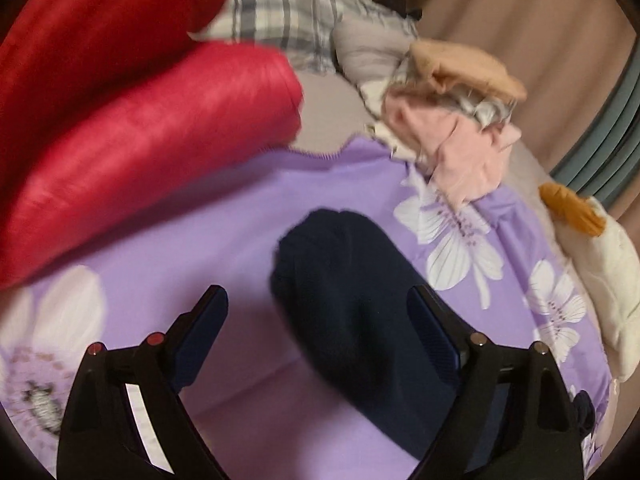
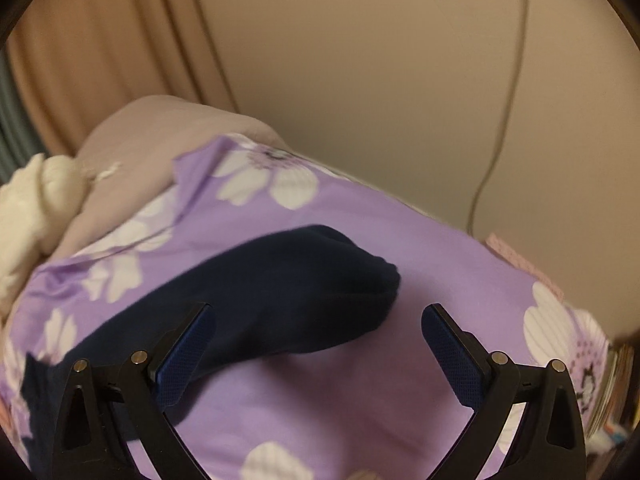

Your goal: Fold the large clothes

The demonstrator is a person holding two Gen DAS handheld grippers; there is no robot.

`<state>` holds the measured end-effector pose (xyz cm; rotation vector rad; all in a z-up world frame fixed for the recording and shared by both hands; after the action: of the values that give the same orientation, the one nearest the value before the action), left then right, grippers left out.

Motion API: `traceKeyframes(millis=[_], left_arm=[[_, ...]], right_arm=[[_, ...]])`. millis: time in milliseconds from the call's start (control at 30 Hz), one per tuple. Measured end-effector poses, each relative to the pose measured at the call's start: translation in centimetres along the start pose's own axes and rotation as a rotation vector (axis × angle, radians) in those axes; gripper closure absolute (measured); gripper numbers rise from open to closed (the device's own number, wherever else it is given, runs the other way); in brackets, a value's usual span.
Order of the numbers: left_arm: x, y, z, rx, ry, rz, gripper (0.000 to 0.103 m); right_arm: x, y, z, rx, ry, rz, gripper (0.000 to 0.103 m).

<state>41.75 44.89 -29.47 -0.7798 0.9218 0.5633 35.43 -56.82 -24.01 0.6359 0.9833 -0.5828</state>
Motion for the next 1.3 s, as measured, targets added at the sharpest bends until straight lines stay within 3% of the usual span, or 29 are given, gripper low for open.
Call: traceKeyframes(millis=[33, 67, 100, 167, 333, 467, 567, 600, 633, 667, 700, 733, 900, 1000, 1167, 1300], left_arm=[[1.7, 0.1, -0.1, -0.019, 0.04, 0.009, 0.022], [3.2, 0.5, -0.2, -0.047, 0.084, 0.025, 0.046], [5.2, 1.0, -0.7, -0.113, 0.147, 0.029, 0.054], [5.0, 1.1, -0.6, -0.157, 0.05, 0.016, 0.054], [5.2, 0.0, -0.7, -0.097, 0.025, 0.073, 0.062], [4.7, -0.6, -1.1, -0.064, 0.052, 0.049, 0.082], [3.7, -1.8, -1.1, -0.038, 0.033, 0.049, 0.089], [3.2, -2.3, -1.0, -0.023, 0.014, 0.048, 0.09], [3.1, -2.7, -0.9, -0.018, 0.007, 0.052, 0.09], [3.0, -3.0, -0.9, -0.014, 0.004, 0.058, 0.091], [2.9, -3.2, -1.0, -0.011, 0.006, 0.064, 0.091], [2.5, -3.5, -1.0, -0.009, 0.002, 0.061, 0.092], [-1.2, -6.4, -1.0, 0.102, -0.086, 0.061, 0.092], [-4.2, -8.9, -1.4, 0.188, -0.128, 0.041, 0.092], [-9.4, -11.8, -2.6, 0.277, -0.226, 0.038, 0.092], [-13.1, -13.7, -4.3, 0.353, -0.3, 0.056, 0.092]], right_arm=[[0.8, -0.6, 0.0, 0.025, 0.007, -0.004, 0.0], [1.7, -1.3, -0.2, 0.053, 0.022, -0.002, 0.0], [2.4, -1.9, -0.2, 0.077, 0.037, 0.01, 0.0], [3.3, -3.2, -0.6, 0.137, 0.058, 0.051, 0.0], [3.8, -5.3, -0.6, 0.257, 0.095, 0.175, 0.0], [4.0, -5.7, 0.0, 0.324, 0.084, 0.284, 0.002], [4.8, -5.0, 0.7, 0.335, 0.067, 0.348, 0.03], [5.3, -4.9, 0.8, 0.34, 0.076, 0.34, 0.053], [5.7, -4.8, 0.8, 0.347, 0.086, 0.325, 0.064], [5.8, -4.6, 0.8, 0.351, 0.084, 0.307, 0.066], [5.4, -4.3, 0.9, 0.337, 0.054, 0.3, 0.078], [4.9, -4.3, 0.9, 0.322, 0.037, 0.293, 0.083], [1.0, -2.7, 1.9, 0.203, -0.032, 0.203, 0.086], [-2.6, 0.9, 2.7, 0.06, -0.111, 0.118, 0.086], [-7.9, 9.9, 1.6, -0.129, -0.196, 0.188, 0.086], [-10.4, 16.9, -1.0, -0.286, -0.248, 0.189, 0.086]])
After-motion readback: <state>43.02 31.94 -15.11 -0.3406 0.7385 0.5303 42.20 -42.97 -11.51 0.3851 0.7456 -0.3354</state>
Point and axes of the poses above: each gripper's, at about its wrist camera, not at the fingertips, and x roughly the way its jaws point, y to its left, z to its top, the point moved 8 cm from there along x, roughly the way its jaws point, and after that the axes turned 15 degrees about y, right-handed, at the moved point
